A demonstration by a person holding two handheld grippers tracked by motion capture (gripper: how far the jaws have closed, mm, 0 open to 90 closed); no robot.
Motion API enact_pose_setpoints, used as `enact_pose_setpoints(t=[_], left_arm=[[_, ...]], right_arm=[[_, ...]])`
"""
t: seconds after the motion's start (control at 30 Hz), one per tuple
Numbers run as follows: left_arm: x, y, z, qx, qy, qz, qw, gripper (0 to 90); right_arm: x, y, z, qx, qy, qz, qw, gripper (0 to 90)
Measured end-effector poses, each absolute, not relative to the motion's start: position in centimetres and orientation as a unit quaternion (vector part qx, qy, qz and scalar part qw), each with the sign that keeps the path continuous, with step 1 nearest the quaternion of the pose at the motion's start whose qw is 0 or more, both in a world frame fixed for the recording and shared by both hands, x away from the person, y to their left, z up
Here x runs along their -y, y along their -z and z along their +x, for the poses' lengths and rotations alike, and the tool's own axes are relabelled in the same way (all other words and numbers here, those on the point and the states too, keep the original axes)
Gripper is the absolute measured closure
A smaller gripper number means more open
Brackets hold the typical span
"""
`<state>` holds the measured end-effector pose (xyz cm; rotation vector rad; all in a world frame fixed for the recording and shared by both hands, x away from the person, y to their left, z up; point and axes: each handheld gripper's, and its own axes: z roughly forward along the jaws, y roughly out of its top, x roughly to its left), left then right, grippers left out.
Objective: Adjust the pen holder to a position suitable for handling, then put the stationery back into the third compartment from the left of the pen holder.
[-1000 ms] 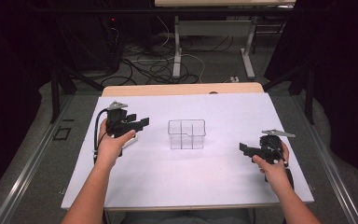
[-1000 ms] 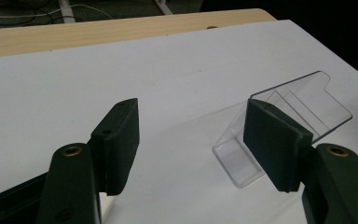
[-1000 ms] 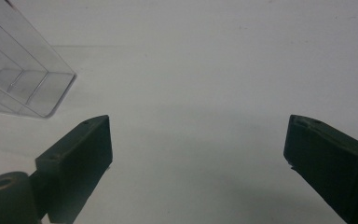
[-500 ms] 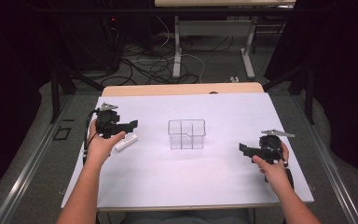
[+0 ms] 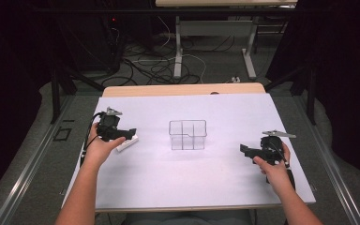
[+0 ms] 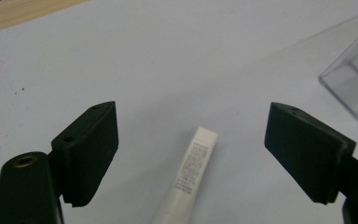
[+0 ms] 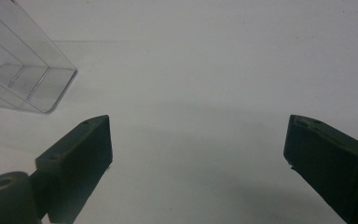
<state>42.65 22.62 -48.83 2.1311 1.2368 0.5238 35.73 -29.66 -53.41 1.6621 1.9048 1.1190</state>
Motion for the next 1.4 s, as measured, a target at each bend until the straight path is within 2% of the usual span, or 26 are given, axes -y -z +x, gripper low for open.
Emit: enact_pose_setpoints(t=[0.83,1.0,1.4], left_arm=[[-23.6,51.0,43.3,-0.439,-0.185,0.848,0.234,32.2],[-23.5,51.3,43.3,-0.432,-0.179,0.856,0.221,32.7],[-23.1,52.2,43.5,-0.424,-0.157,0.871,0.194,40.6]], right_arm=[[29.5,53.3,35.7,-0.684,-0.394,0.583,0.191,8.0],[29.6,53.3,35.6,-0.682,-0.395,0.585,0.191,8.0],[29.6,53.3,35.6,-0.683,-0.395,0.585,0.189,7.9]])
